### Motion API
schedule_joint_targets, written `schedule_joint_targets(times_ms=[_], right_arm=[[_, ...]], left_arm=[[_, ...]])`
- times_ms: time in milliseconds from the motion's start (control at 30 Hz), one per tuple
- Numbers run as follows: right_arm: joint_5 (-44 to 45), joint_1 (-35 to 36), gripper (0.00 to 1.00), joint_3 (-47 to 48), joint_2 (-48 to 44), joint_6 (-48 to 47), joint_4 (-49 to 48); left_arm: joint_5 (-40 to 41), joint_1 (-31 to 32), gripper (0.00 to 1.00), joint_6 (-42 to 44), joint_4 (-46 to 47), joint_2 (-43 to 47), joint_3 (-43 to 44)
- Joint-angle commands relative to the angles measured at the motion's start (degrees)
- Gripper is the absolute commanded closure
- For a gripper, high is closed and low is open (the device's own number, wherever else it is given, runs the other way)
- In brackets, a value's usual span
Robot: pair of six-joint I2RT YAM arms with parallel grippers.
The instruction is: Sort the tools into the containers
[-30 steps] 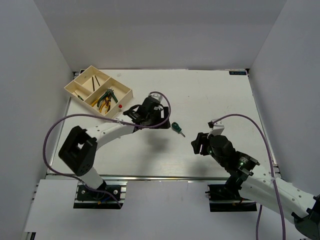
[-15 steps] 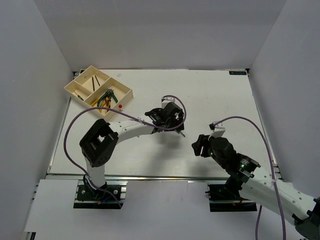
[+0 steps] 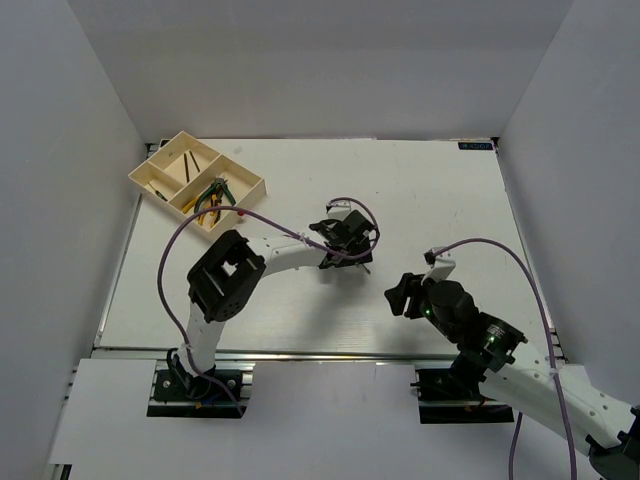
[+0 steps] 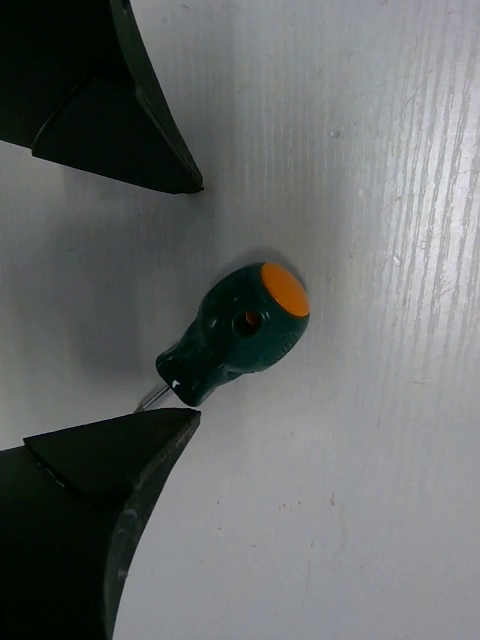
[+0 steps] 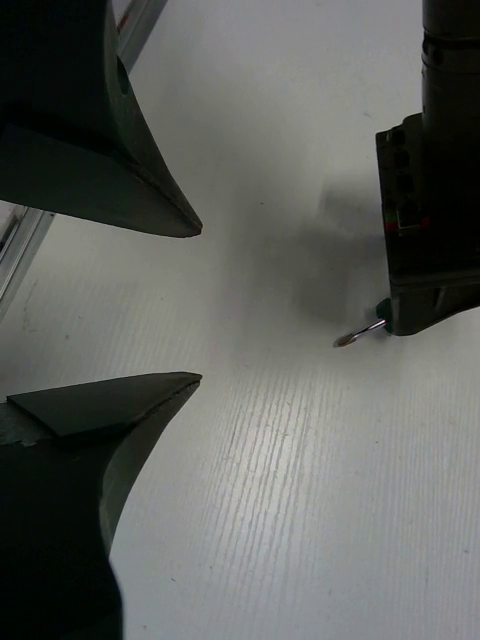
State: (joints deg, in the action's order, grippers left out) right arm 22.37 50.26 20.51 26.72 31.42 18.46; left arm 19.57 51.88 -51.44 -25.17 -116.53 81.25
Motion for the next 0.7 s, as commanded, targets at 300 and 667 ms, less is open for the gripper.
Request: schedule_joint_targets(times_ms=[300, 667], right_arm=[[-0.84, 0.19, 0.38, -1.09, -2.9, -0.04, -0.27], [-1.01, 0.1, 0.38, -1.26, -3.52, 0.05, -0.44]], left_arm=[[3.19, 0.24, 0.03, -3.58, -1.56, -3.44, 3.65], [3.1, 2.0, 0.22, -4.81, -5.07, -7.13, 2.78]])
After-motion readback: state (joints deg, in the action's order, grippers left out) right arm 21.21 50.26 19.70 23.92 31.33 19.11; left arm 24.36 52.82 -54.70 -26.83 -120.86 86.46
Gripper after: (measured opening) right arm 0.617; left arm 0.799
